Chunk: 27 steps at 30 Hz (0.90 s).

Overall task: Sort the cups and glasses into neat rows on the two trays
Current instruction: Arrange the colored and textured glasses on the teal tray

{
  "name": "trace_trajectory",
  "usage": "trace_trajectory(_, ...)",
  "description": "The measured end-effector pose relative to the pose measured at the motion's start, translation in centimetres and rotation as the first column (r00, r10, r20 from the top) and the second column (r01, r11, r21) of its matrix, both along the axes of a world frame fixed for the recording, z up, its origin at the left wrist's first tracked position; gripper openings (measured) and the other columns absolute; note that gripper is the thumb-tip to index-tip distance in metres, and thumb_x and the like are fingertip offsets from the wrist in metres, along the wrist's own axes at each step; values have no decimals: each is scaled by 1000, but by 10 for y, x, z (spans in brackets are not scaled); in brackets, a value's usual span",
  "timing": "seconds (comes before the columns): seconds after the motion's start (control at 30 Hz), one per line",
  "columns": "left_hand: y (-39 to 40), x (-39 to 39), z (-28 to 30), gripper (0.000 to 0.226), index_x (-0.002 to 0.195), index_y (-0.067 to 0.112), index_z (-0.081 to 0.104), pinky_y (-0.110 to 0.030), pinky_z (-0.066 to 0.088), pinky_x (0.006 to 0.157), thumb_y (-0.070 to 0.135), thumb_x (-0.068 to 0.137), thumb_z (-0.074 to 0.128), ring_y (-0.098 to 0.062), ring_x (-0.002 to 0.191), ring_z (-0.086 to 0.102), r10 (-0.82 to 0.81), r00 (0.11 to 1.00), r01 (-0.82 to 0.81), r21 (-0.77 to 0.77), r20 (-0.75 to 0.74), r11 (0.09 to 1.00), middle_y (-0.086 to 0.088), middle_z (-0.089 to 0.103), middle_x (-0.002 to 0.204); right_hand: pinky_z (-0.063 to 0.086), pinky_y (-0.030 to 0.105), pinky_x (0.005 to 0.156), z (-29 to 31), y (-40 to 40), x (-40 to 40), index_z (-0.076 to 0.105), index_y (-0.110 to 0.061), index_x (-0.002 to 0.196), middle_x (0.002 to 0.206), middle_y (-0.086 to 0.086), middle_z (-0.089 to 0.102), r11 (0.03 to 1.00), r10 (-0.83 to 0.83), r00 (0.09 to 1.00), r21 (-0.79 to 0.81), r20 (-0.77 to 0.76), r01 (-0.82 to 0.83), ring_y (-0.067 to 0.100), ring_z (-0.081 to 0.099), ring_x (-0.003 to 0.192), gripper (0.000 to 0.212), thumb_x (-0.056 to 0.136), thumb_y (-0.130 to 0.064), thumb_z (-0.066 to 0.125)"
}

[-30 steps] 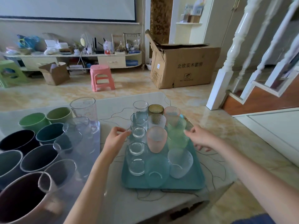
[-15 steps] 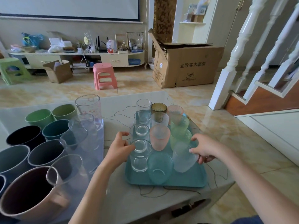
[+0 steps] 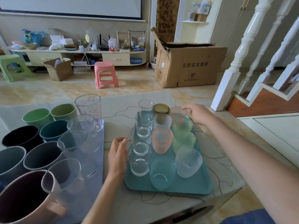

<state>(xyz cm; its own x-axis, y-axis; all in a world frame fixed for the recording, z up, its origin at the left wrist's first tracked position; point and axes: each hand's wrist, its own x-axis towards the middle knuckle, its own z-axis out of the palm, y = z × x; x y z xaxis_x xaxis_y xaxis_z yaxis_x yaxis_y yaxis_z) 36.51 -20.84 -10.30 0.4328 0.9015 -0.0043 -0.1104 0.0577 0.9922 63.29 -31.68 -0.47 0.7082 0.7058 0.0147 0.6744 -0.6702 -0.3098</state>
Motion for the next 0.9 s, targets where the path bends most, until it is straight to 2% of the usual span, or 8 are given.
trace_trajectory(0.1,-5,3,-19,19,85,6,52,-14,24,37,14,98,41,-2,42,27,103,994,-102,-5,36,995,13,35,46,51,37,85,-20,19,17,67,-22,113,124,9,62,998,15,998,-59,60,-11,28,62,100,52,85,10,36)
trace_trajectory(0.27,-4,6,-27,23,84,1,53,-13,24,37,11,99,39,0,40,29,143,989,-146,84,39,986,14,36,45,51,37,89,-30,25,35,73,-16,98,109,6,71,999,41,996,-11,73,-41,24,65,95,22,87,-3,59)
trace_trajectory(0.37,-4,6,-28,25,83,-2,53,-15,27,40,16,98,43,0,42,30,124,992,-125,109,21,986,11,34,50,49,36,91,-29,26,35,73,-11,101,108,9,71,998,53,997,14,52,-54,26,64,97,20,88,-4,59)
trace_trajectory(0.47,-4,4,-27,29,79,5,53,-15,28,42,33,86,46,0,43,32,110,994,-111,113,20,987,12,37,46,49,38,88,-30,23,32,68,-14,110,110,10,69,999,32,998,33,54,-34,27,62,98,26,89,-4,57)
trace_trajectory(0.57,-2,3,-28,23,72,15,51,-25,27,45,35,81,47,-2,43,30,77,997,-78,116,6,990,13,39,44,52,38,80,-21,12,24,63,-24,110,102,5,66,999,-34,994,22,101,32,25,61,90,21,90,-20,57)
trace_trajectory(0.63,-2,3,-29,19,68,19,49,-29,24,47,34,81,48,-3,44,27,63,998,-65,94,27,993,14,37,43,50,31,67,-10,5,15,64,-19,101,88,4,65,998,-60,998,-29,22,61,21,59,74,17,89,-30,60)
trace_trajectory(0.73,-3,3,-31,29,72,8,53,-28,27,48,34,81,46,-4,47,30,68,997,-72,126,35,989,13,39,45,51,30,54,-14,-3,2,56,-16,100,70,5,58,987,-140,983,-100,-117,129,24,60,59,14,88,-24,60)
trace_trajectory(0.9,-1,3,-32,45,79,-4,53,-26,30,49,41,81,46,-5,49,31,75,997,-77,169,17,983,12,40,47,58,32,47,-38,-5,1,64,-9,105,98,16,65,944,-273,925,114,-264,311,28,68,57,25,84,-1,53)
